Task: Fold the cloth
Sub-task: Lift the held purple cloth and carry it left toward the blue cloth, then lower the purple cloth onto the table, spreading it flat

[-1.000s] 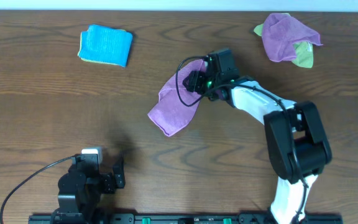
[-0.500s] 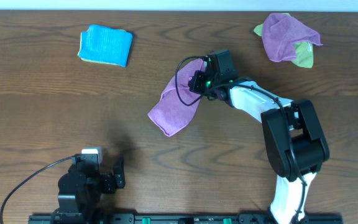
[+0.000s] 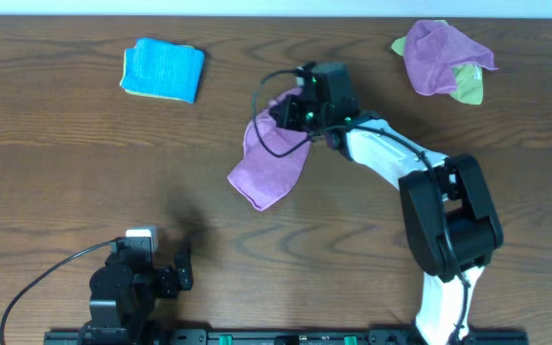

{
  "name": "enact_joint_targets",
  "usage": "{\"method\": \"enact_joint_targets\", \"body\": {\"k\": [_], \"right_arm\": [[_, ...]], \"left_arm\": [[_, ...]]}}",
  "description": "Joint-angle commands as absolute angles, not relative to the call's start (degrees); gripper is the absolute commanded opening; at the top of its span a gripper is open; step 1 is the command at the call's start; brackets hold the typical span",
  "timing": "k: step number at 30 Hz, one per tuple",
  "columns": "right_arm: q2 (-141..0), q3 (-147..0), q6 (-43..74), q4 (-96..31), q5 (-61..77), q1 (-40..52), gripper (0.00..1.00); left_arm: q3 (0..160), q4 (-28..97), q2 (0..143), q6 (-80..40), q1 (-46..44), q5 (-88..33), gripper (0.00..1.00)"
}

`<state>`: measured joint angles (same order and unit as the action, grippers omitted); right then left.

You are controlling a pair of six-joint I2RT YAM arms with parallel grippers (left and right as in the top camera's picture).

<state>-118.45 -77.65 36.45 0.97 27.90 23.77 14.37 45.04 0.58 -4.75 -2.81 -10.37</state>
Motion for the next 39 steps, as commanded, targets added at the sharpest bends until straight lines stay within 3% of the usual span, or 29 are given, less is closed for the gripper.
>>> {"method": "enact_joint_targets", "body": {"k": [1,26,39], "right_arm": [[-118.61,-81.76,34.13,1.06,29.93,26.79,0.01],[-118.61,-96.57,25.52,-8.21,26.37,32.88,0.01],[-118.39,-104.84,21.74,-12.27,26.06,28.14,0.01]], "left_arm": [[14.13,44.99,0.21,-5.37,-3.03,-11.00,0.95],[14.13,44.71,0.23,-5.39,-3.03,-11.03,0.95],[14.13,44.56,0.23,-5.39,-3.03,-12.08,0.95]]}}
